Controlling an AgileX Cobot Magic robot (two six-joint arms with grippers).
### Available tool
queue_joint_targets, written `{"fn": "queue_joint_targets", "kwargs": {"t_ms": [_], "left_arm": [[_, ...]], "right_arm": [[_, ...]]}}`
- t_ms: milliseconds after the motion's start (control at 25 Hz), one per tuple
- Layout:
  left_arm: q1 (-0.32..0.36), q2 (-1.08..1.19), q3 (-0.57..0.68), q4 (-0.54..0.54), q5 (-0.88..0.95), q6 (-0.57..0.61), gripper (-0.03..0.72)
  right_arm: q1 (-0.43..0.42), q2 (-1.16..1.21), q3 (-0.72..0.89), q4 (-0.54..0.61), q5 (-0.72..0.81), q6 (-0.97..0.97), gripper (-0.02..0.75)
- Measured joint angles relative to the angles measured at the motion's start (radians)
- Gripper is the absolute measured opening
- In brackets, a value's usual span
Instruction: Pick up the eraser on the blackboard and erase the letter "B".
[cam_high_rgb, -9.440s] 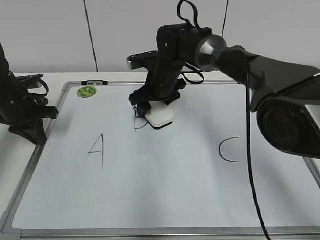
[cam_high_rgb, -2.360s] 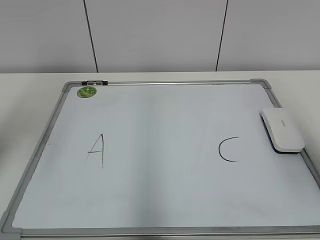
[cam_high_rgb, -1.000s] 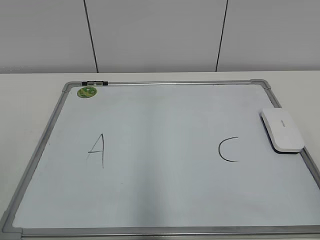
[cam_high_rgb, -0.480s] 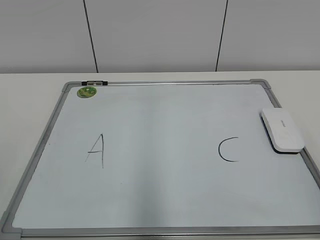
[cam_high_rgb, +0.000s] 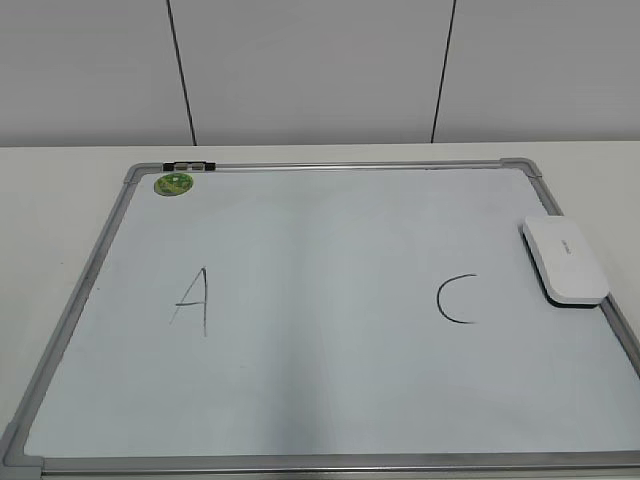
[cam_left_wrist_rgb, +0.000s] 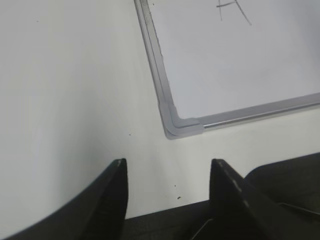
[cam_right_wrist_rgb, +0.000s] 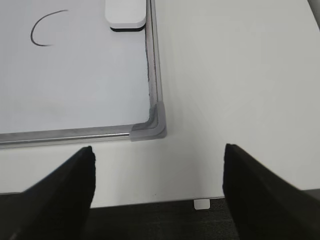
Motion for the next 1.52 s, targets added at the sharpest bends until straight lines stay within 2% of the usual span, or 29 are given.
{"fn": "queue_joint_targets", "kwargs": {"t_ms": [200,480,680,1520], "left_arm": [[0.072,-0.112,0.000,0.000,0.001,0.000,0.389],[0.146,-0.261,0.000,0.000,0.006,0.000,0.389],[0.148,-0.328,0.000,0.000,0.008,0.000,0.389],[0.148,-0.333,0.000,0.000,0.010,0.000,0.389]], "right_arm": [[-0.047,-0.064,0.000,0.000,0.000,0.000,0.587],[-0.051,-0.183,0.000,0.000,0.000,0.000,0.587],[-0.051,-0.204,0.000,0.000,0.000,0.001,0.587],[-0.051,-0.204,0.000,0.000,0.000,0.001,0.587]]}}
